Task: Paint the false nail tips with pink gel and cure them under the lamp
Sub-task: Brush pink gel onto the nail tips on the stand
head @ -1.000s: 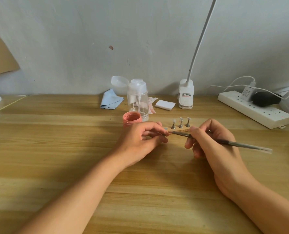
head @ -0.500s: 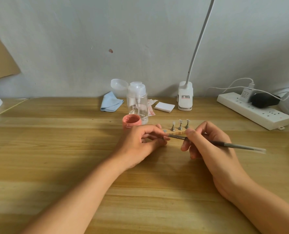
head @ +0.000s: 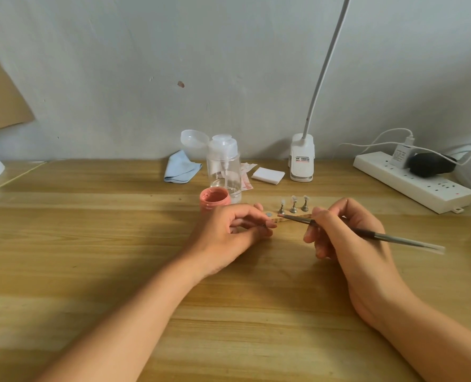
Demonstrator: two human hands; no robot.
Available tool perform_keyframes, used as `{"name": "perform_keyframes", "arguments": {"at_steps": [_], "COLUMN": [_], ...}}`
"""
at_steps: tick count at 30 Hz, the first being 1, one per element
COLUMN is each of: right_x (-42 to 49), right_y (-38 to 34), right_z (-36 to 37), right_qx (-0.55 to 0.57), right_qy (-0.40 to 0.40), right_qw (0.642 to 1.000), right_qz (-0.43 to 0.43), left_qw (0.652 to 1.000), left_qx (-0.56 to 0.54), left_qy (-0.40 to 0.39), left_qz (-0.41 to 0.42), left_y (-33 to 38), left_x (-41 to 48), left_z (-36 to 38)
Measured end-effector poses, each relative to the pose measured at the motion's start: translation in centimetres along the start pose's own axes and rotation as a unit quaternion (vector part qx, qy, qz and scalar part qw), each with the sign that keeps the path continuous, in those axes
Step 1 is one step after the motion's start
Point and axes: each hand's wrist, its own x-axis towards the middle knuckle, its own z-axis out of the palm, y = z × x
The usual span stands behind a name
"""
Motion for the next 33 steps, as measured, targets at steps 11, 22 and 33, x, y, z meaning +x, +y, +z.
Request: {"name": "perform_keyframes", "arguments": {"at_steps": [11,22,33], "right_x": [0.0,-0.2,0.3], "right_y": [0.0,-0.8,0.0], "right_z": [0.0,0.0,-0.4], "right_qx": [-0.018,-0.009,-0.190], "right_qy": [0.006,0.040,-0.047], "right_qw": [1.000,0.996,0.968], "right_qz": [0.006,-0.077,-0.156], "left_qw": [1.000,1.000,0.997], "left_qx": [-0.021,-0.016,-0.071], "left_qy": [0.009,0.010,-0.024], "left_qz": [-0.014,0.000,0.016], "left_y": [0.7,1.3,2.3], "left_x": [-0.4,-0.9,-1.0], "left_z": [0.0,0.0,0.4]}}
